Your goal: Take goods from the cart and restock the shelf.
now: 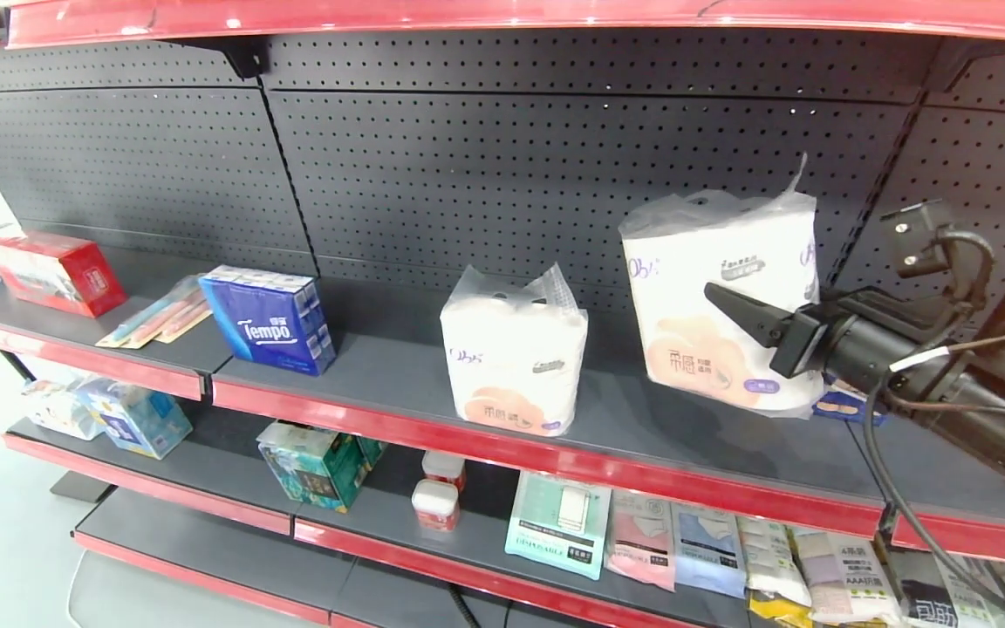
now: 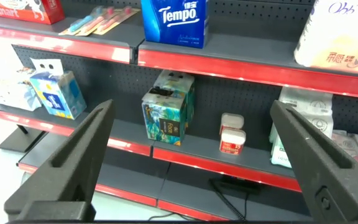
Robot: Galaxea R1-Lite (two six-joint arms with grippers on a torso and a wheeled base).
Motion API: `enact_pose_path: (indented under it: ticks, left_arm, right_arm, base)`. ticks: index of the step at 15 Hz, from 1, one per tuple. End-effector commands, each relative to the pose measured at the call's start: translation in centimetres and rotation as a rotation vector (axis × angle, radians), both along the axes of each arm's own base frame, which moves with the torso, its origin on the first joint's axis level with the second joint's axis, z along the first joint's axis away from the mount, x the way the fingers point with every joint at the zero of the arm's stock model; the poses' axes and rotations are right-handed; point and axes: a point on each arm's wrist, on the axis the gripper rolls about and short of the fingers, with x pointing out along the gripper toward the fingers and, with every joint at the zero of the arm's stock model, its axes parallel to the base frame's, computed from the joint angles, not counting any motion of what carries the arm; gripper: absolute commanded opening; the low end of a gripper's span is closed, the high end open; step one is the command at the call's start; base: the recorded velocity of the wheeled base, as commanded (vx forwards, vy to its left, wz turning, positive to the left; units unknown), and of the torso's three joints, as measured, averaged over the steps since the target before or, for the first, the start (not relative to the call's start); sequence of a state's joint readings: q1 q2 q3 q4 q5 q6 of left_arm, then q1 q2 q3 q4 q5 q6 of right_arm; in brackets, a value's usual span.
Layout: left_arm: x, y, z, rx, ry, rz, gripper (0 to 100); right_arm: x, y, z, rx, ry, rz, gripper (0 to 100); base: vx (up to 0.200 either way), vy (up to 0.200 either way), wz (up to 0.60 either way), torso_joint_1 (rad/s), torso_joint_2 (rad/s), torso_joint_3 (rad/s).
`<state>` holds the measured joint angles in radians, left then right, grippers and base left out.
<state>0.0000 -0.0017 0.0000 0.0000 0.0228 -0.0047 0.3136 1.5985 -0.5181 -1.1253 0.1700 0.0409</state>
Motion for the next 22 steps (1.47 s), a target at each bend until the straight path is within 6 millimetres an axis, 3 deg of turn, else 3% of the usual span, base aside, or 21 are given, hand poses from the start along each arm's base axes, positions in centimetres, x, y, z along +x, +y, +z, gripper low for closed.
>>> enact_pose_path:
  ticks: [1,3,8,16,18,22]
  left_arm:
    - [0.0,0.0,0.0,0.0,0.002,0.0,100]
    - [0.0,0.0,0.0,0.0,0.002,0.0,100]
    - [0.0,0.0,0.0,0.0,0.002,0.0,100]
    - [0.0,0.0,0.0,0.0,0.002,0.0,100]
    - [0.0,0.0,0.0,0.0,0.002,0.0,100]
    - [0.0,0.0,0.0,0.0,0.002,0.002,100]
  right_arm:
    - [1.9,0.6,-1.9,-0.018,0.061,-0.003,0]
    - [2.4,0.7,-1.9,-0.017,0.058,-0.003,0]
    - [7.0,2.0,-2.9,-0.002,0.024,-0.054,0]
    - [11.8,3.2,-5.0,-0.01,0.022,-0.06,0]
    - [12.8,3.7,-4.9,0.0,0.003,-0.053,0]
    - [14.1,4.5,-6.5,-0.006,0.024,-0.04,0]
  base:
    - [0.0,0.0,0.0,0.0,0.0,0.0]
    - [0.0,0.0,0.0,0.0,0.0,0.0]
    - [0.0,0.0,0.0,0.0,0.0,0.0]
    - [0.0,0.0,0.0,0.0,0.0,0.0]
    - [0.0,0.0,0.0,0.0,0.0,0.0]
    - [0.0,0.0,0.0,0.0,0.0,0.0]
